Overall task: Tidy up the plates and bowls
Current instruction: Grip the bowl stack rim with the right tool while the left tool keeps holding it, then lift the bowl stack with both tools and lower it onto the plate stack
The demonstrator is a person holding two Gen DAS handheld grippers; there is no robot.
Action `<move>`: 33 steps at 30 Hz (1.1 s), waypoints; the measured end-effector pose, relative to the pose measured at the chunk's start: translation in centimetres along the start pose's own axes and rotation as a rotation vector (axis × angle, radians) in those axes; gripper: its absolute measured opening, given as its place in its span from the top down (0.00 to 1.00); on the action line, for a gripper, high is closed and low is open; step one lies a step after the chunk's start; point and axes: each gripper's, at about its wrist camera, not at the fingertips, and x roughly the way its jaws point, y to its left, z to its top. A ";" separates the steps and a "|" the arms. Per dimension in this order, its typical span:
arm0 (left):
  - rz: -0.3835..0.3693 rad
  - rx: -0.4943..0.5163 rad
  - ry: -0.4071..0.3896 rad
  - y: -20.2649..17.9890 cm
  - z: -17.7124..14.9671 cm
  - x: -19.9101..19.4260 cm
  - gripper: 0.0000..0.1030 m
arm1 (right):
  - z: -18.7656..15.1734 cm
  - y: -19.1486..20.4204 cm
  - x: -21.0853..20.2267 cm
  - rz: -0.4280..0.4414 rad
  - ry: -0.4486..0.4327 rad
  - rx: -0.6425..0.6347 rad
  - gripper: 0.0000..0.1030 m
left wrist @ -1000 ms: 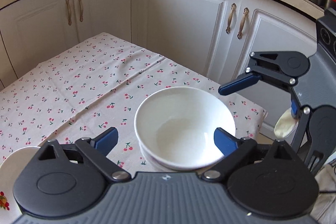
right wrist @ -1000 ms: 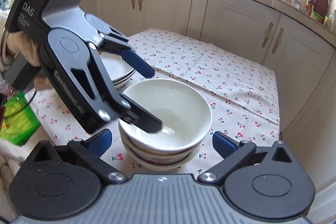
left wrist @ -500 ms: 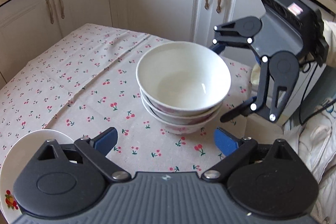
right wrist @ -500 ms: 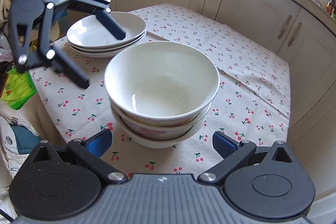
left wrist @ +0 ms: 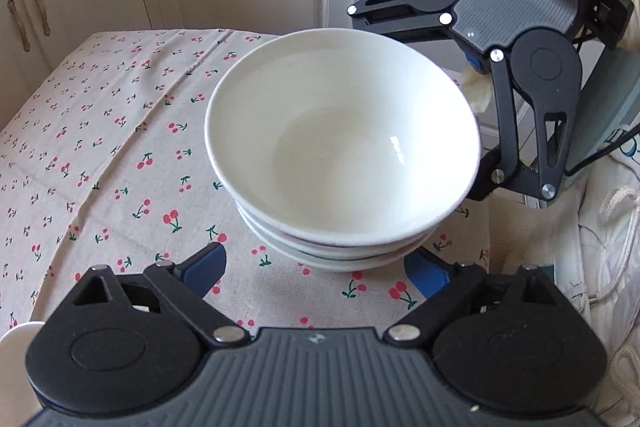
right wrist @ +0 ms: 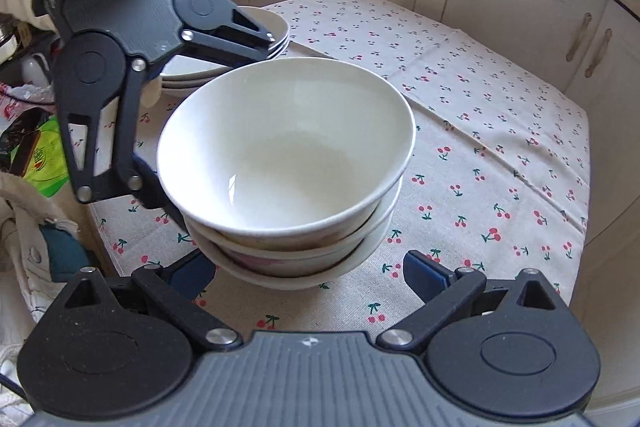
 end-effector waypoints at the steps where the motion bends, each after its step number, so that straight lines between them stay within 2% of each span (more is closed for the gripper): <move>1: -0.013 0.005 0.001 0.1 0.1 0.1 0.10 | 0.0 0.0 0.0 0.006 0.001 -0.007 0.02; 5: -0.041 0.048 -0.007 0.1 0.1 0.3 0.11 | 0.4 -0.1 0.0 0.031 0.010 -0.033 0.04; 14: -0.124 0.063 -0.003 1.0 0.6 1.2 0.17 | 0.9 0.0 0.0 0.055 0.024 -0.077 0.05; 24: -0.143 0.094 -0.005 1.2 1.0 1.4 0.17 | 1.4 0.2 0.2 0.066 0.034 -0.115 0.10; 33: -0.146 0.101 -0.011 1.1 1.0 1.2 0.18 | 1.6 0.1 0.3 0.067 0.043 -0.120 0.10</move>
